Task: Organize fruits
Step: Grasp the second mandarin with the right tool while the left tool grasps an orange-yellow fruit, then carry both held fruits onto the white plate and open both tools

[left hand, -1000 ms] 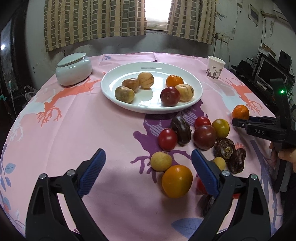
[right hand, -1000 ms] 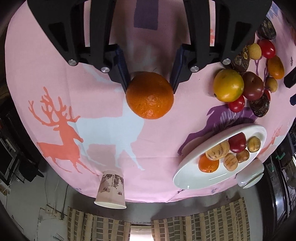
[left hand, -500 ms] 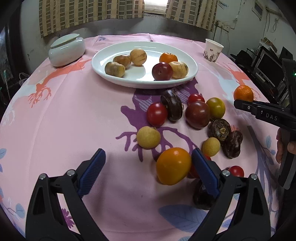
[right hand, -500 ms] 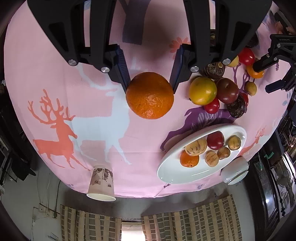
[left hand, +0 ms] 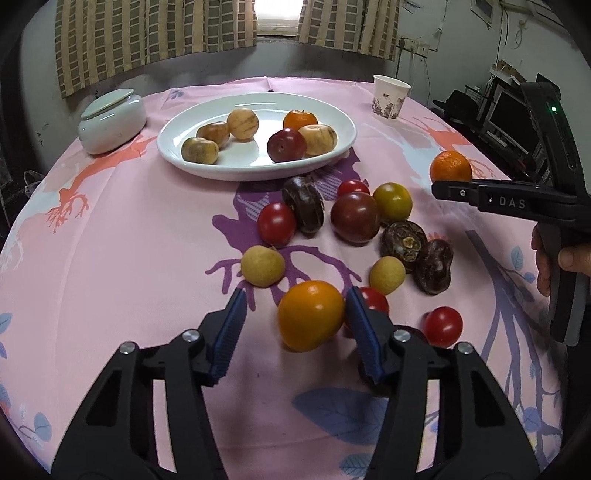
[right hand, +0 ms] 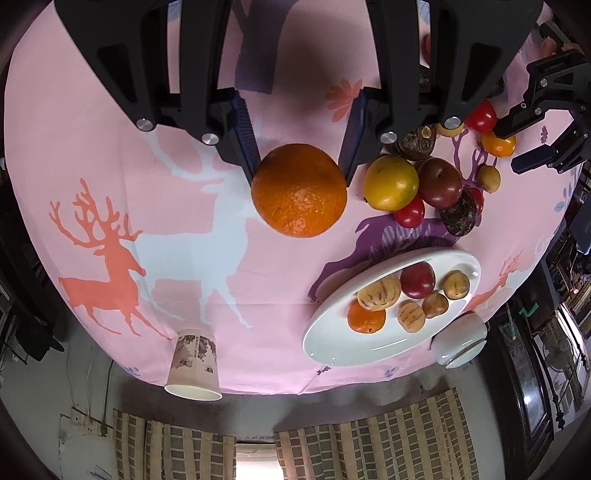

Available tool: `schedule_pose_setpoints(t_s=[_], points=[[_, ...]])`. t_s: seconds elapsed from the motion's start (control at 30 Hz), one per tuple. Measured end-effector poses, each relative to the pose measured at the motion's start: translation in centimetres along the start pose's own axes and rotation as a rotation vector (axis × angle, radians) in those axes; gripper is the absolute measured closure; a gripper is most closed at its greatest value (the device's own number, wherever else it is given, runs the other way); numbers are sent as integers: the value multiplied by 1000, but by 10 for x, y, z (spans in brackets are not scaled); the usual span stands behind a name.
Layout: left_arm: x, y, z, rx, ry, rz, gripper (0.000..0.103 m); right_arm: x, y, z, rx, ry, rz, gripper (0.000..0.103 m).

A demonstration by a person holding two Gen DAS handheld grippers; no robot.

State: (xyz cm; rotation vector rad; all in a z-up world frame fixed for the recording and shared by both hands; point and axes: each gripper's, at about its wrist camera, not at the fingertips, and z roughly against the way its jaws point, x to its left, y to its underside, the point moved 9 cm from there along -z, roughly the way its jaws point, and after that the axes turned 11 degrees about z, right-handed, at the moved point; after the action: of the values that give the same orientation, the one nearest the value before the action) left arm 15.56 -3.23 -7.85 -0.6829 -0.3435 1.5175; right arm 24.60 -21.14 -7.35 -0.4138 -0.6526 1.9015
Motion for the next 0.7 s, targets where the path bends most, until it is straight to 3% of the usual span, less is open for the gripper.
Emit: schedule_pose_setpoints(t_s=[0.1, 0.2, 0.33, 0.37, 0.43, 0.57, 0.7], points=[[-3, 4, 0, 33, 37, -2, 63, 2, 0, -1, 3, -8, -1, 60], [-5, 6, 2, 54, 31, -45, 62, 3, 0, 0, 6, -26, -6, 60], [5, 4, -4, 37, 4, -6, 39, 6, 0, 1, 5, -28, 3, 60], [8, 4, -6, 28, -7, 3, 38, 7, 0, 0, 6, -27, 5, 60], [9, 12, -17, 98, -15, 5, 44, 8, 0, 0, 7, -28, 8, 60], [2, 11, -17, 62, -27, -56, 63, 8, -1, 2, 1, -29, 9, 60], [10, 6, -14, 63, -4, 11, 64, 9, -2, 4, -4, -32, 12, 60]])
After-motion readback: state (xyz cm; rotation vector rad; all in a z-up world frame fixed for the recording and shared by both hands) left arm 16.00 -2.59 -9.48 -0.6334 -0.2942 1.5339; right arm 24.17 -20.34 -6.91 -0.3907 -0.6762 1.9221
